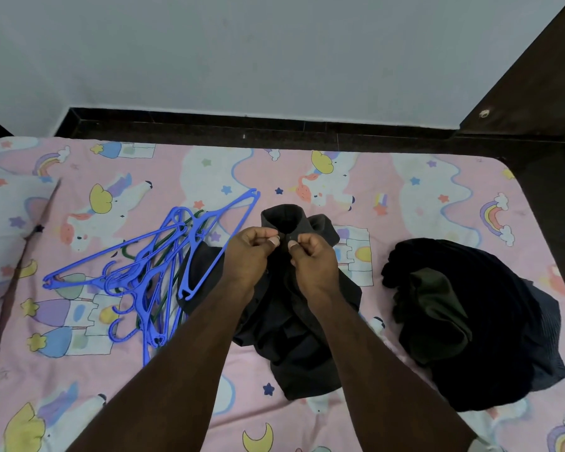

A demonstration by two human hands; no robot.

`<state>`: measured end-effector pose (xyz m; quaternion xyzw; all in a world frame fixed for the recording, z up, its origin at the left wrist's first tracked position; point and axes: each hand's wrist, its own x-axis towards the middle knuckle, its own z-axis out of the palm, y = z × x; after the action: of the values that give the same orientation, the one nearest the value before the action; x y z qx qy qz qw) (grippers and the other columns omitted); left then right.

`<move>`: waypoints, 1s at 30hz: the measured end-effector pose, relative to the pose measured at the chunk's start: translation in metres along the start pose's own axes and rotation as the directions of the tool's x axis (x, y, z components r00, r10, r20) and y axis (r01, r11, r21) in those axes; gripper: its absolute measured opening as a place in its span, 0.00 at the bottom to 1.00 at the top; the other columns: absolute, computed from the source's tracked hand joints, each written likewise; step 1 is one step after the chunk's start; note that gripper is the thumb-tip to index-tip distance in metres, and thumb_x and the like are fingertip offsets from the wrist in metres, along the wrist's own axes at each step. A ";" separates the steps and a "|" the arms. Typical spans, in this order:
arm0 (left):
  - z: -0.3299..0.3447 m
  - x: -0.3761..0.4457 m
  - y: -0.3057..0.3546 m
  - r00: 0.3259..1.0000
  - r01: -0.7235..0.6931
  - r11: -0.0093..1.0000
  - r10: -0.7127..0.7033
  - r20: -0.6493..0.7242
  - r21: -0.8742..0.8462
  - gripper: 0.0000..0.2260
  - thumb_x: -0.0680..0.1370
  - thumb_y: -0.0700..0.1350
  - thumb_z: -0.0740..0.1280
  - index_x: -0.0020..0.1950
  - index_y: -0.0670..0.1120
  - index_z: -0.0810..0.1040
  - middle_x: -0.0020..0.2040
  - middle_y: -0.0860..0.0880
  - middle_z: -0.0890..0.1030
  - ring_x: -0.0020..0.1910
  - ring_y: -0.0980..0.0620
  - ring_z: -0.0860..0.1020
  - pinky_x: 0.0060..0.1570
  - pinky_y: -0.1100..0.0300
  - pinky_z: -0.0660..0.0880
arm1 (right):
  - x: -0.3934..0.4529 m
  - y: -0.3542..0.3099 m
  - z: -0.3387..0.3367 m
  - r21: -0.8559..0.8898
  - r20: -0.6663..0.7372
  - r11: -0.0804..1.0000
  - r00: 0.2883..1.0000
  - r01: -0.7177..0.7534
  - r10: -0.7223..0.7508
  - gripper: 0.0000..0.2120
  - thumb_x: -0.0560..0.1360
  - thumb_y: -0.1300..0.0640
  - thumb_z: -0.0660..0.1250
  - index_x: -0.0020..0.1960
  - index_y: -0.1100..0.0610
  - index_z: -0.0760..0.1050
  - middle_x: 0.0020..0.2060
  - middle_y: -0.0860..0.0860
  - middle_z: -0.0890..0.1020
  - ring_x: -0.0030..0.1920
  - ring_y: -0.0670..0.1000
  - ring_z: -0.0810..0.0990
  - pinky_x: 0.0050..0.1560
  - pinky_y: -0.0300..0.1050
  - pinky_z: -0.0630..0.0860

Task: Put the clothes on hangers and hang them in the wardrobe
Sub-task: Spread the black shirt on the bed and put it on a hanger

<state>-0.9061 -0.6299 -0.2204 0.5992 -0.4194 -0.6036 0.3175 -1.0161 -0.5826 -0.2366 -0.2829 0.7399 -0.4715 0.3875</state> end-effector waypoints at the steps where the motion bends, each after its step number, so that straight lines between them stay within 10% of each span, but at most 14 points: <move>1: 0.000 0.002 0.000 1.000 0.004 1.000 -0.004 0.004 -0.011 0.05 0.78 0.39 0.71 0.51 0.47 0.84 0.47 0.48 0.86 0.49 0.50 0.84 0.50 0.56 0.81 | 0.003 0.000 -0.001 0.010 0.014 1.000 1.000 -0.004 0.004 0.08 0.79 0.55 0.68 0.43 0.45 0.75 0.43 0.48 0.84 0.47 0.52 0.83 0.56 0.56 0.80; 25: 0.009 0.028 0.009 0.993 0.103 0.973 -0.089 0.078 -0.207 0.05 0.80 0.38 0.69 0.54 0.46 0.82 0.49 0.45 0.85 0.50 0.49 0.85 0.46 0.57 0.82 | 0.028 0.017 0.009 0.141 0.157 0.983 0.983 -0.115 0.093 0.15 0.73 0.65 0.74 0.60 0.60 0.79 0.47 0.58 0.85 0.48 0.56 0.85 0.50 0.53 0.84; 30: -0.006 0.031 -0.016 0.997 -0.068 0.981 0.061 0.046 0.179 0.08 0.78 0.38 0.71 0.55 0.48 0.79 0.45 0.52 0.83 0.45 0.55 0.81 0.48 0.59 0.78 | 0.038 0.014 0.010 0.213 0.126 0.956 0.976 -0.200 0.176 0.10 0.74 0.64 0.74 0.53 0.56 0.79 0.45 0.52 0.84 0.46 0.51 0.84 0.48 0.51 0.84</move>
<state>-0.9011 -0.6512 -0.2488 0.5995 -0.4979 -0.5642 0.2728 -1.0287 -0.6115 -0.2642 -0.1903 0.6839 -0.4972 0.4988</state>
